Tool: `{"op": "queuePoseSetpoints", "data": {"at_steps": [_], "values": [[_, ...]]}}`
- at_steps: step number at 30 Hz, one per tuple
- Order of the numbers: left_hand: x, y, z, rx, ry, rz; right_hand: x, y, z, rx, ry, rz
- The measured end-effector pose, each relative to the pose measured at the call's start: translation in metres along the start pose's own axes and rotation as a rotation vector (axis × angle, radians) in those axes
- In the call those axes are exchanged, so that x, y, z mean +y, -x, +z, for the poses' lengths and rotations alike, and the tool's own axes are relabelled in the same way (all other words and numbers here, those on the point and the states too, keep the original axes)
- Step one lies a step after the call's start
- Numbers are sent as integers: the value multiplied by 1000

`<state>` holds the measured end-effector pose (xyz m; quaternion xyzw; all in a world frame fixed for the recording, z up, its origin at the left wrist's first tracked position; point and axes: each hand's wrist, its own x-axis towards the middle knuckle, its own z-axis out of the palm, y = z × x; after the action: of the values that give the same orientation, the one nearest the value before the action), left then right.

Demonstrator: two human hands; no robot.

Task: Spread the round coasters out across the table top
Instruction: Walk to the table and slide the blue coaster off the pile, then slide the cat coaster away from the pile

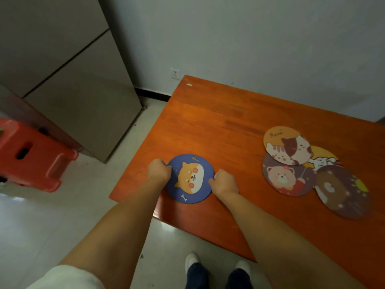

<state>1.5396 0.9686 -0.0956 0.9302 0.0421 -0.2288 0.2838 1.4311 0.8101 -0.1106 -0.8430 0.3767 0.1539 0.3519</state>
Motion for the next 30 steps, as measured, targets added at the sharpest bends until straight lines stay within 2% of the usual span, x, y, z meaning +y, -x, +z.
{"op": "queuePoseSetpoints", "data": {"at_steps": [10, 15, 19, 25, 30], "values": [[10, 11, 26, -164, -105, 87, 27, 3, -23, 47, 98, 93], [11, 11, 28, -151, -246, 105, 31, 7, -24, 82, 203, 94], [22, 9, 28, -127, -271, 130, 39, 13, -39, 112, 171, 102], [78, 19, 46, -161, -196, 239, 83, 17, -96, 212, 89, 121], [145, 34, 87, -192, -121, 335, 126, 1, -155, 263, 59, 219]]}}
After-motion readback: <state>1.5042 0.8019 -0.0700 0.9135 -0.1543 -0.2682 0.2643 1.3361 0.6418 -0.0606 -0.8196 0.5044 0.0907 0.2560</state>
